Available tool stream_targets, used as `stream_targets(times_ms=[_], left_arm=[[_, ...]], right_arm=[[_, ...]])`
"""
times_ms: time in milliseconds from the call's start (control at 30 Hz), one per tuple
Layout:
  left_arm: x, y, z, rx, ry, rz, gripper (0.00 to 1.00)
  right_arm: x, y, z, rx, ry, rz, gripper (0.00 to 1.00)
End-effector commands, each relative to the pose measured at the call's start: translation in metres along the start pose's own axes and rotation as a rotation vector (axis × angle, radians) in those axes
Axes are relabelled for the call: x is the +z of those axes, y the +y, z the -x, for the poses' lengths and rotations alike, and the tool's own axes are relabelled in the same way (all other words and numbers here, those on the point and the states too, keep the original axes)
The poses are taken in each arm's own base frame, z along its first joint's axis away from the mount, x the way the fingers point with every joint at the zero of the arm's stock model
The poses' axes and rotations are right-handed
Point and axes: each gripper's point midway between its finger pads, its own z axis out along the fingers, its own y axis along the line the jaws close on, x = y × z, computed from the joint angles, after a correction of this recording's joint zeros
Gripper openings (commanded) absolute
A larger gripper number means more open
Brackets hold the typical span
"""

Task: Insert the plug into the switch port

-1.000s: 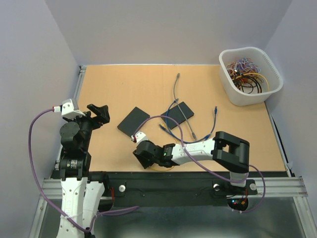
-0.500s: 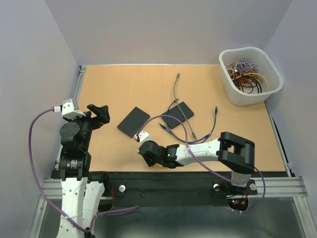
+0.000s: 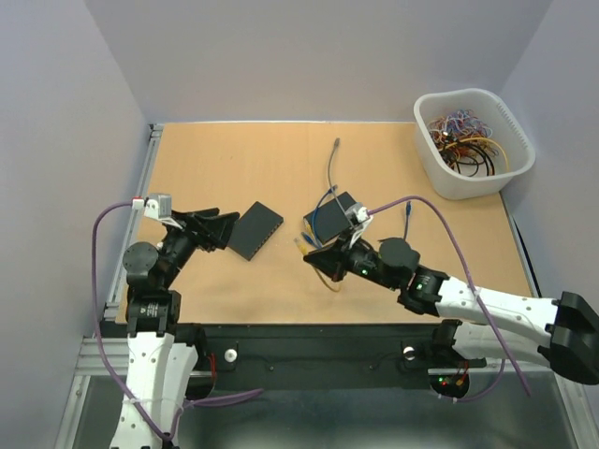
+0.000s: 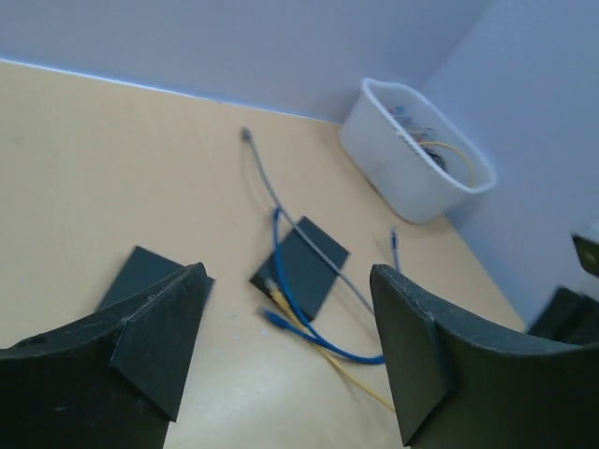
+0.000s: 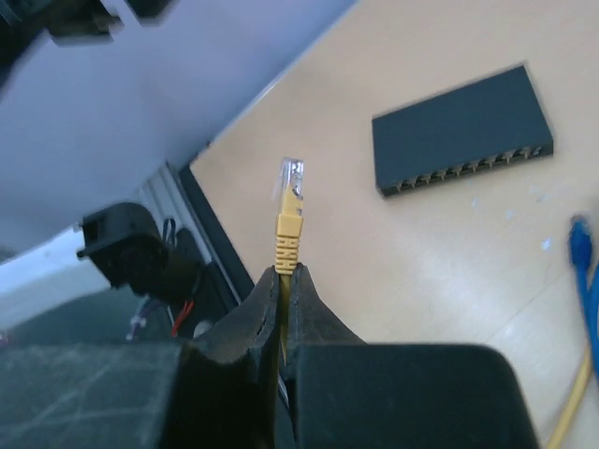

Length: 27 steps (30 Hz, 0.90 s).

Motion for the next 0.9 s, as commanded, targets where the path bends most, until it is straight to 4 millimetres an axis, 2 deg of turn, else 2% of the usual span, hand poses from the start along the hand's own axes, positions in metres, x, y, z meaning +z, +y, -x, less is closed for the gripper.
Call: stream_targets(times_ms=[0, 167, 200, 267, 300, 400, 500, 700, 867], left_arm=[[-0.016, -0.066, 0.007, -0.043, -0.075, -0.369, 0.82], [-0.031, -0.087, -0.009, -0.123, -0.073, -0.526, 0.81], [-0.038, -0.097, -0.004, -0.129, -0.102, -0.580, 0.81], [-0.043, -0.103, -0.014, -0.156, -0.097, -0.636, 0.82], [-0.051, -0.112, -0.008, -0.152, -0.133, -0.694, 0.82], [-0.046, -0.114, -0.020, -0.190, -0.096, -0.735, 0.81], [-0.046, -0.123, -0.026, -0.207, -0.077, -0.786, 0.74], [-0.045, -0.132, -0.034, -0.234, -0.070, -0.811, 0.71], [-0.040, -0.128, -0.041, -0.227, -0.065, -0.777, 0.70]], right_arm=[[-0.021, 0.040, 0.029, 0.024, -0.088, 0.287, 0.01], [-0.024, 0.053, 0.026, 0.035, -0.068, 0.406, 0.00], [-0.025, 0.057, 0.031, 0.029, -0.091, 0.434, 0.00], [-0.026, 0.060, 0.032, 0.037, -0.098, 0.466, 0.00], [-0.026, 0.062, 0.037, 0.033, -0.127, 0.485, 0.00], [-0.028, 0.063, 0.046, 0.051, -0.173, 0.514, 0.00], [-0.026, 0.064, 0.055, 0.064, -0.192, 0.530, 0.00], [-0.015, 0.069, 0.062, 0.089, -0.190, 0.559, 0.00], [-0.011, 0.070, 0.063, 0.096, -0.188, 0.570, 0.00]])
